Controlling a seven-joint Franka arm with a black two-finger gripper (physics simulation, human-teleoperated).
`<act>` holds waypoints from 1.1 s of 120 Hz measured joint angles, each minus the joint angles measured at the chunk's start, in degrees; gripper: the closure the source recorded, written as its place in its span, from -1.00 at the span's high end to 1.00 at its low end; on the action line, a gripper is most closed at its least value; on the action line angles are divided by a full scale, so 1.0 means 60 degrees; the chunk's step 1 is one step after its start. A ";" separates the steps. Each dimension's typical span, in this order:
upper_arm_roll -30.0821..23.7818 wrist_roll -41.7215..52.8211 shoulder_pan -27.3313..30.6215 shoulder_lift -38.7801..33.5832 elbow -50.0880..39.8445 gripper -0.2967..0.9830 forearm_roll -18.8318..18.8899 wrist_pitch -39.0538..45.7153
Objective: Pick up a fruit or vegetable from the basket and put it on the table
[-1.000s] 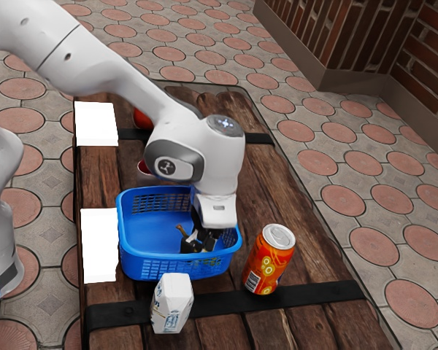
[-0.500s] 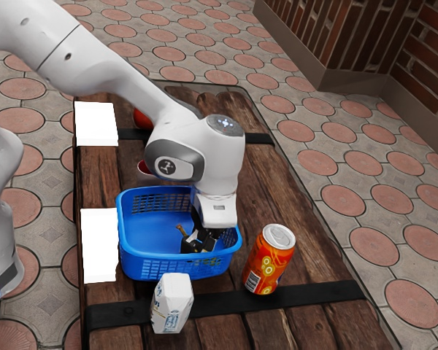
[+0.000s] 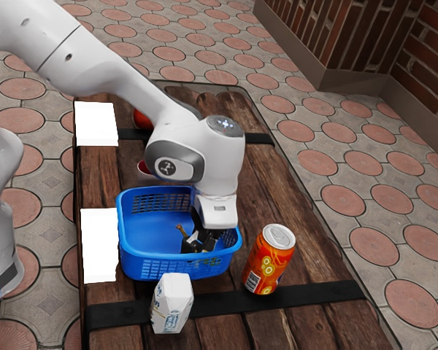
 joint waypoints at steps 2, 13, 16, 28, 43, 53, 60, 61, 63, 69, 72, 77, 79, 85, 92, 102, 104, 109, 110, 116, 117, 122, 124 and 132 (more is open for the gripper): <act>0.0000 -0.0002 0.0013 -0.0032 0.0000 -0.29 0.0030 0.0014; -0.0001 -0.0094 0.0042 -0.0129 -0.0009 -0.64 0.0252 0.0104; -0.0001 -0.0141 0.0038 -0.0129 -0.0011 -0.67 0.0295 0.0119; -0.0002 -0.0289 0.0019 -0.0111 -0.0012 -0.65 0.0364 0.0157; -0.0002 -0.0281 0.0038 -0.0205 -0.0009 -0.64 0.0297 0.0182; -0.0001 -0.0168 0.0063 -0.0771 -0.0017 -0.52 0.0234 0.0193; -0.0001 -0.0119 0.0133 -0.1241 -0.0070 -0.47 0.0205 0.0185; -0.0001 -0.0113 0.0139 -0.1308 -0.0075 -0.47 0.0202 0.0183; -0.0001 -0.0101 0.0154 -0.1436 -0.0079 -0.46 0.0196 0.0181; -0.0001 -0.0068 0.0195 -0.1749 -0.0085 -0.44 0.0183 0.0171; -0.0001 -0.0057 0.0234 -0.1968 -0.0086 -0.43 0.0179 0.0139; -0.0001 -0.0039 0.0293 -0.2259 -0.0068 -0.43 0.0176 0.0061; 0.0001 -0.0032 0.0326 -0.2322 -0.0040 -0.42 0.0177 0.0034; 0.0313 -0.0003 0.0513 -0.2384 0.0158 -0.41 0.0206 -0.0034; 0.1498 0.0077 0.0564 -0.2429 0.0447 -0.41 0.0262 -0.0096; 0.3595 0.0267 0.0638 -0.2188 0.1597 -0.41 0.0463 -0.0200; 0.3960 0.0305 0.0627 -0.1769 0.2183 -0.41 0.0508 -0.0222; 0.4519 0.0409 0.0627 -0.0472 0.3798 -0.38 0.0545 -0.0269; 0.4587 0.0430 0.0630 -0.0251 0.4057 -0.34 0.0520 -0.0277; 0.4842 0.0560 0.0674 0.0765 0.5040 -0.10 -0.0111 -0.0322; 0.4864 0.0581 0.0676 0.0865 0.5132 -0.06 -0.0206 -0.0329; 0.4920 0.0684 0.0660 0.1184 0.5428 0.09 -0.0603 -0.0359; 0.4922 0.0721 0.0648 0.1257 0.5496 0.14 -0.0727 -0.0369; 0.4911 0.0773 0.0563 0.1391 0.5629 0.29 -0.1185 -0.0393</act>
